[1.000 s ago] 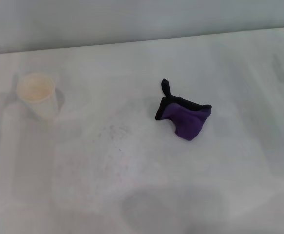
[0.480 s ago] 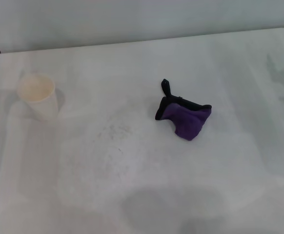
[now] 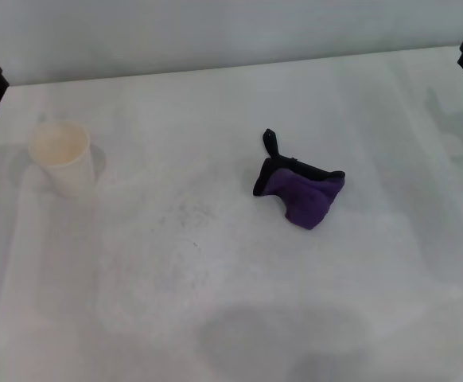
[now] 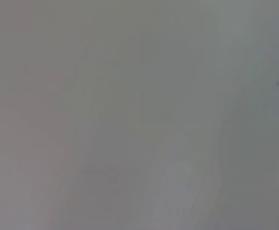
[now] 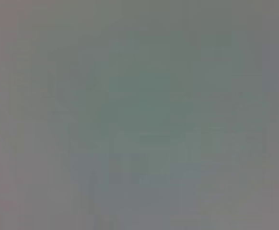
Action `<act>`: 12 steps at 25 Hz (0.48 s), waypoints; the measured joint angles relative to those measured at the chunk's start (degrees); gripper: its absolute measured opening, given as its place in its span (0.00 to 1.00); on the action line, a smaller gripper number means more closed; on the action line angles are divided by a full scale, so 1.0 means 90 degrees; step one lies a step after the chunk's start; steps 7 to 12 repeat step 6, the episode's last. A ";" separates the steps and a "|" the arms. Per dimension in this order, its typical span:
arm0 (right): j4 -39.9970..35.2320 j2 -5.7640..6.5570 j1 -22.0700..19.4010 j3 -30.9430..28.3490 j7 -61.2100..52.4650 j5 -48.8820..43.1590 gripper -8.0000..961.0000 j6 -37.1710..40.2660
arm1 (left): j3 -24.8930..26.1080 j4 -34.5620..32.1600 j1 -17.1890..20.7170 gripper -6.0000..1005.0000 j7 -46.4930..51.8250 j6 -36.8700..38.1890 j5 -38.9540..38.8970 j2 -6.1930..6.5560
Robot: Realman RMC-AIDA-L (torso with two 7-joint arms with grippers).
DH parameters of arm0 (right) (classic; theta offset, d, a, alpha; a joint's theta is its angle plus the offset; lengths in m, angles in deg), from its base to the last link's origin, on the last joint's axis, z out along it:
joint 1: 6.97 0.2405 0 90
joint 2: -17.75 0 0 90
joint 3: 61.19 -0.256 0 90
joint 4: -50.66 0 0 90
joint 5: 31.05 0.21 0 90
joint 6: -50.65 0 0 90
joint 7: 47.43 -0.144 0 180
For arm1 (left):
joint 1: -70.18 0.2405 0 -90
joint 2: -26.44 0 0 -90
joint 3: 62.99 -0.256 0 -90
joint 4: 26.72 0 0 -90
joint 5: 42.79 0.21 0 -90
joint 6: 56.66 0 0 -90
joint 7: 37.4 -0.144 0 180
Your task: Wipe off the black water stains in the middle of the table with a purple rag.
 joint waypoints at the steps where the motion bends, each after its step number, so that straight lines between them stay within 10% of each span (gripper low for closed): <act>1: 0.0001 0.0000 -0.0001 -0.0007 -0.0016 0.0007 0.90 0.0020 | 0.0003 -0.0016 -0.0007 0.88 0.0012 -0.0021 -0.0007 0.0001; 12: 0.0020 0.0001 -0.0050 -0.0006 -0.0025 0.0003 0.90 0.0029 | 0.0010 -0.0038 -0.0026 0.88 0.0034 -0.0035 -0.0023 0.0013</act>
